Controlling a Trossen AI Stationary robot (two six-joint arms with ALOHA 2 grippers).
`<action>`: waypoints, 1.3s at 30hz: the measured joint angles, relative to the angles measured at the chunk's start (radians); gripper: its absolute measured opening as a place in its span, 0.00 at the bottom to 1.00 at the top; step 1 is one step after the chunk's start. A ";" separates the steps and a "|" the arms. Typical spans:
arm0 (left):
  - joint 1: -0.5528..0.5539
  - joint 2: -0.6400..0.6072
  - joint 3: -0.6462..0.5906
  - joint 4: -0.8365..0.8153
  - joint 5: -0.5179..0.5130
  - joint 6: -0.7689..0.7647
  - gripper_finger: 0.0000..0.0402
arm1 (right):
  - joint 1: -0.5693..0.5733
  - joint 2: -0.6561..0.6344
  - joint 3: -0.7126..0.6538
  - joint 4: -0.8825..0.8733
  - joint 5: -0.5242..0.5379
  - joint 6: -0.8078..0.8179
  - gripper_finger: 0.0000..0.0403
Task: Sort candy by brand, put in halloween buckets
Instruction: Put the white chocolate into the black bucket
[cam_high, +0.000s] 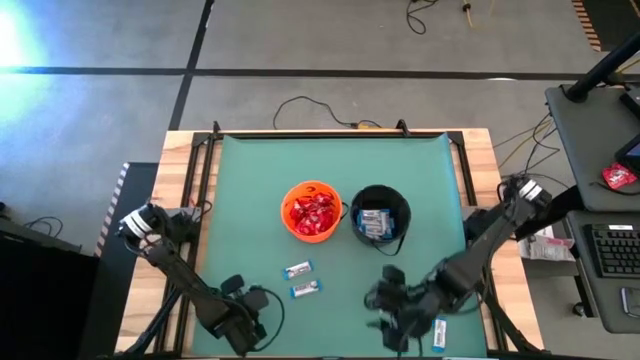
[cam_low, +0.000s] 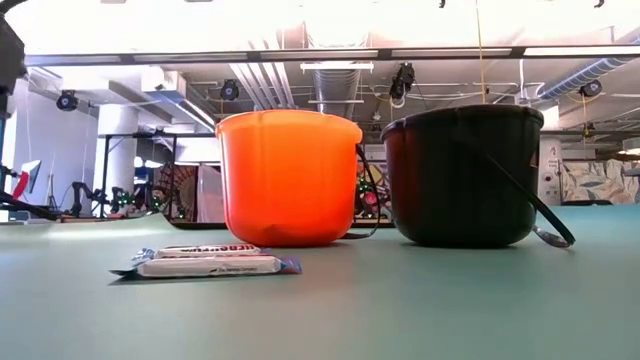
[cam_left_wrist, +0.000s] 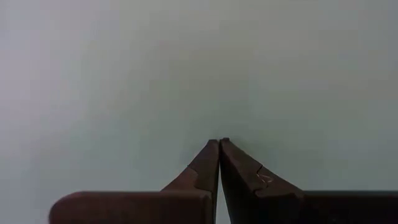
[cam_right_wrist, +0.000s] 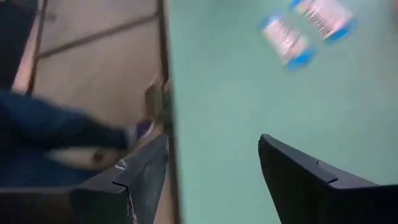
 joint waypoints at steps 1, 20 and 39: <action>-0.005 -0.004 -0.016 0.011 0.017 -0.014 0.00 | 0.024 0.020 0.013 -0.015 -0.026 0.029 0.60; -0.129 -0.002 -0.034 -0.073 0.063 -0.174 0.00 | 0.289 0.296 0.056 -0.222 0.063 0.299 0.66; -0.114 -0.110 0.402 -0.383 -0.095 -0.320 0.00 | 0.334 0.155 -0.398 0.471 0.221 -0.088 0.60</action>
